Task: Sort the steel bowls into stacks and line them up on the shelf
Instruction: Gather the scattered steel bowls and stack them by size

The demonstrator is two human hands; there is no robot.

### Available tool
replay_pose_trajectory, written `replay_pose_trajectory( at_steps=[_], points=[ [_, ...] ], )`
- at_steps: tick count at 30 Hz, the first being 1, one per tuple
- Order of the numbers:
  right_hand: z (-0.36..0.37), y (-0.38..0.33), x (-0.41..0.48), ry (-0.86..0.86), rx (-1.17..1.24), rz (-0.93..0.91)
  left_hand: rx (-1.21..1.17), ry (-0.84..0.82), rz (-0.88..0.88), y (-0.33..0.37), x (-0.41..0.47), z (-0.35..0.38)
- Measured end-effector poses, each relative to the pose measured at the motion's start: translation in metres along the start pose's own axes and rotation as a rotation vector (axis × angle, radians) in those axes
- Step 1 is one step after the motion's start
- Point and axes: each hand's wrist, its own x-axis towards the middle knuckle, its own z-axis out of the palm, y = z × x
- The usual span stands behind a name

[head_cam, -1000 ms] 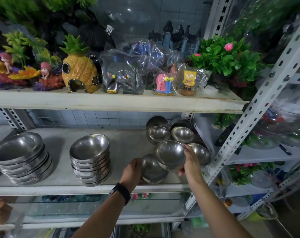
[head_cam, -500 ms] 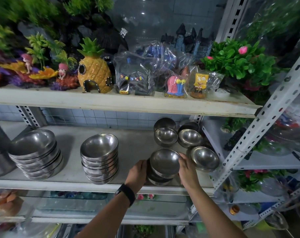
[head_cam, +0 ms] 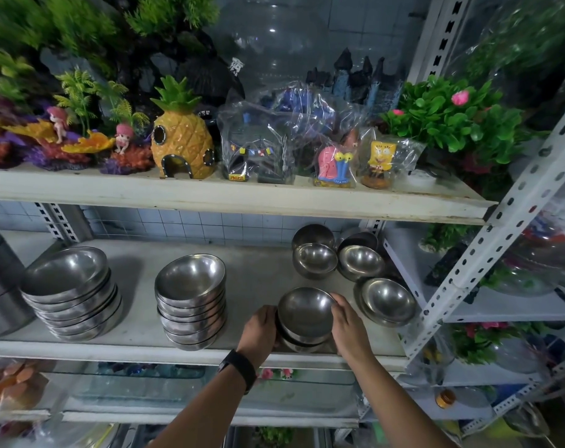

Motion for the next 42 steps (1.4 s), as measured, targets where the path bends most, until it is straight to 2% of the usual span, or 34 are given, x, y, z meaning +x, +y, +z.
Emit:
replay_pose_trajectory(
  at_steps=[3, 15, 26, 30, 35, 37, 40, 42],
  points=[
    [-0.002, -0.005, -0.004, 0.01, 0.064, 0.014, 0.009, 0.003, 0.003, 0.001, -0.001, 0.0],
    [0.004, 0.0, -0.003, -0.02, -0.043, 0.016, 0.013, 0.001, 0.013, -0.001, -0.001, -0.001],
    [0.002, -0.006, -0.003, -0.026, -0.017, 0.133, 0.021, 0.022, 0.013, -0.006, 0.005, 0.001],
    [-0.002, -0.007, -0.006, -0.045, -0.096, 0.067, 0.044, 0.019, 0.019, -0.003, 0.009, -0.003],
    [-0.025, -0.012, -0.005, 0.019, -0.201, 0.024, 0.34, 0.09, 0.165, 0.008, 0.021, -0.015],
    [-0.043, -0.02, 0.0, 0.034, -0.368, -0.053, 0.359, 0.133, 0.247, 0.025, 0.019, -0.021],
    [-0.069, -0.033, 0.013, 0.055, -0.665, -0.14, 0.586, 0.174, 0.42, 0.058, 0.023, -0.026],
    [-0.084, -0.042, 0.022, 0.052, -0.76, -0.169, 0.759, 0.185, 0.525, 0.077, 0.027, -0.025]
  ],
)
